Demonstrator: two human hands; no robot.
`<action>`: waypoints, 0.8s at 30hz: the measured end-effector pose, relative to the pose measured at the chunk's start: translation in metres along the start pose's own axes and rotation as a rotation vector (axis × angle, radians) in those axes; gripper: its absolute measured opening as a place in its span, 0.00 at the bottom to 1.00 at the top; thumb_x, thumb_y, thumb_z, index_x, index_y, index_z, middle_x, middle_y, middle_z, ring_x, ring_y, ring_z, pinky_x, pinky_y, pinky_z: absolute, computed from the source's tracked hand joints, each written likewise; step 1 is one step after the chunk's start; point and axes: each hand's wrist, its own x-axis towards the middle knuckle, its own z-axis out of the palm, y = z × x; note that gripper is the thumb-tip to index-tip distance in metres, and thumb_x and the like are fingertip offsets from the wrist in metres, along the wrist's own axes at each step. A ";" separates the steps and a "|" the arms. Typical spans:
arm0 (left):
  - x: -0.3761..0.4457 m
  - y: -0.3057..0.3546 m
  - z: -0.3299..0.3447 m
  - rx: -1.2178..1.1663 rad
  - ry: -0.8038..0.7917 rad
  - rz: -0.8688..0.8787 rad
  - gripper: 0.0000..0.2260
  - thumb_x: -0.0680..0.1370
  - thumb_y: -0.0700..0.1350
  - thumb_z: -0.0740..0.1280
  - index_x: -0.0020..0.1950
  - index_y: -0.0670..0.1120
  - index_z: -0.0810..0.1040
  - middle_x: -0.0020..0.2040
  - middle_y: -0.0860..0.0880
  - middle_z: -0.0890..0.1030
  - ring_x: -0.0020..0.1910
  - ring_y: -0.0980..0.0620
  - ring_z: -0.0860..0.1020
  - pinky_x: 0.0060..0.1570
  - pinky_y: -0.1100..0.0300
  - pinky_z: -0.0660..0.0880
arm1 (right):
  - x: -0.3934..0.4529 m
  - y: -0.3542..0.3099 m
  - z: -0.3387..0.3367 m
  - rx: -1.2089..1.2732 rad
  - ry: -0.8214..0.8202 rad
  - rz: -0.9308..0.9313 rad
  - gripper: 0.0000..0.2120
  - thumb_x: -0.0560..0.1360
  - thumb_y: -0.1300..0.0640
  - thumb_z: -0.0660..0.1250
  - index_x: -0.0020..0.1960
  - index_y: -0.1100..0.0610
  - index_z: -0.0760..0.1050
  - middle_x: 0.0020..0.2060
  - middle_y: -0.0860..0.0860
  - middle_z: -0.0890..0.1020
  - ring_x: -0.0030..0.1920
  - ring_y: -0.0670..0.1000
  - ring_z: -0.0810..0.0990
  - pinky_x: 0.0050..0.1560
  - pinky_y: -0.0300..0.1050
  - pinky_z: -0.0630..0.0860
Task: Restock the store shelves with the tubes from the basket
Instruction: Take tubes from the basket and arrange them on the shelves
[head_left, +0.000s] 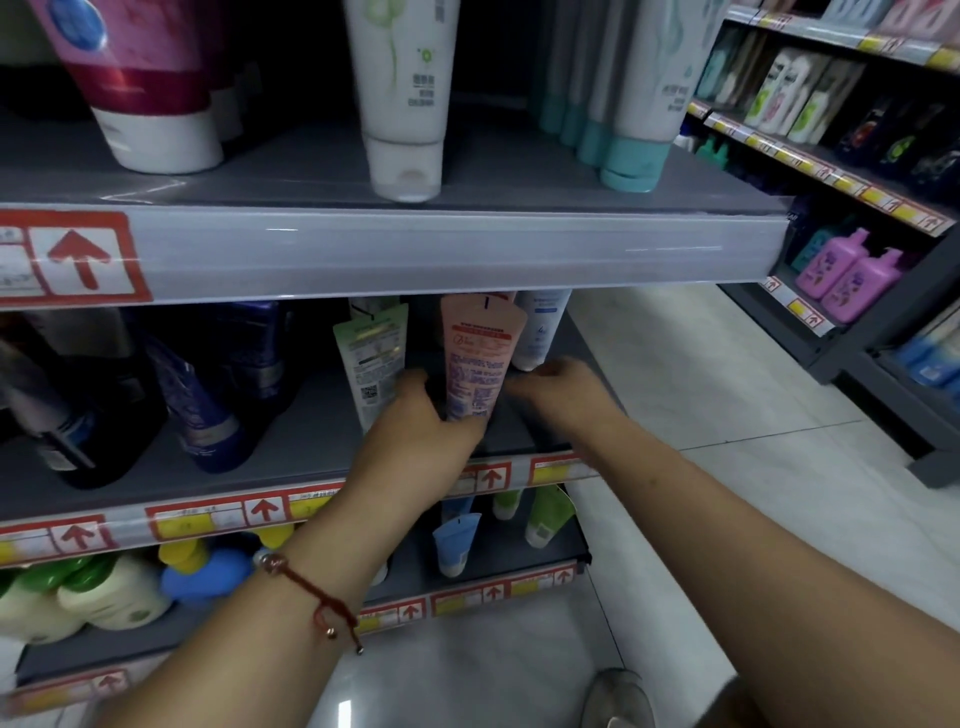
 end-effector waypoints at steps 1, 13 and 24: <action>0.001 0.002 0.003 -0.036 -0.017 0.017 0.24 0.69 0.55 0.72 0.63 0.54 0.70 0.53 0.52 0.81 0.50 0.50 0.79 0.52 0.52 0.77 | -0.004 0.000 0.006 0.052 -0.044 0.008 0.13 0.69 0.55 0.72 0.47 0.64 0.80 0.39 0.57 0.83 0.39 0.53 0.80 0.41 0.47 0.77; -0.025 0.009 -0.001 -0.215 0.004 0.122 0.14 0.72 0.43 0.75 0.54 0.54 0.76 0.44 0.57 0.82 0.43 0.60 0.79 0.40 0.64 0.72 | -0.029 -0.012 0.001 0.292 -0.240 -0.086 0.06 0.73 0.66 0.67 0.44 0.57 0.80 0.41 0.56 0.83 0.44 0.51 0.81 0.50 0.47 0.81; -0.050 -0.010 -0.042 -0.402 0.006 -0.125 0.19 0.72 0.42 0.76 0.61 0.45 0.79 0.46 0.50 0.84 0.43 0.55 0.82 0.36 0.67 0.78 | 0.005 -0.011 0.054 0.145 0.018 -0.203 0.20 0.70 0.58 0.73 0.60 0.52 0.76 0.52 0.48 0.83 0.53 0.52 0.81 0.53 0.48 0.78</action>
